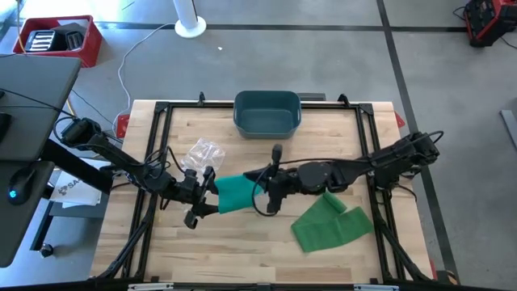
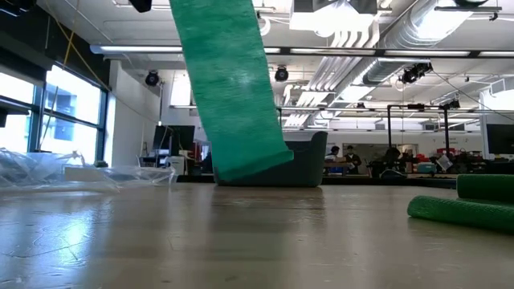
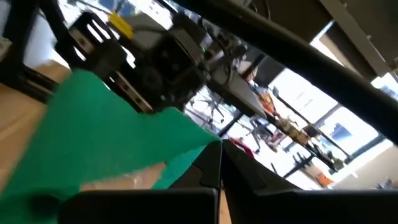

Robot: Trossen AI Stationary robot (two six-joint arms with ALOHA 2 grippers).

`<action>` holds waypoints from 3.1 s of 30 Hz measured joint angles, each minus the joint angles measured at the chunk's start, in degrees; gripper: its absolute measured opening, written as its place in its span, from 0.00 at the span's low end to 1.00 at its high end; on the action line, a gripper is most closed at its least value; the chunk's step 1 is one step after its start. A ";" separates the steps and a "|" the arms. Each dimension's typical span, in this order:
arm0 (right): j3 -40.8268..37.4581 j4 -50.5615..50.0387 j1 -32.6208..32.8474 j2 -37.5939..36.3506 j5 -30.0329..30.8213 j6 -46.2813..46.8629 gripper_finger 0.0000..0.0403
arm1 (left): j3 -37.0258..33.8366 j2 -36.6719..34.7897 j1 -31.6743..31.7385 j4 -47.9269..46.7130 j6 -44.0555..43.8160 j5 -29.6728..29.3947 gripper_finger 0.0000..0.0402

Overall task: Roll bandage
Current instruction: Roll the blue bandage

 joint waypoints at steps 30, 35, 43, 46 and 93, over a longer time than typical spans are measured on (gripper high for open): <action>0.00 2.94 0.38 1.16 3.05 -4.50 0.00 | 0.02 4.81 0.73 3.40 -1.85 0.33 0.50; 0.00 -0.40 -0.74 1.16 5.31 -1.76 0.00 | 0.02 4.66 0.49 4.28 1.02 0.89 0.50; 0.00 -5.86 -1.43 1.16 8.45 4.41 0.00 | 0.02 4.66 0.46 4.39 2.75 0.89 0.50; 0.00 -6.92 -1.13 1.16 10.96 4.72 0.00 | 0.02 4.66 0.26 4.37 3.73 0.39 0.50; 0.04 -28.64 7.44 -8.02 10.69 21.05 0.42 | 0.04 4.59 -1.35 7.04 8.04 -5.76 0.50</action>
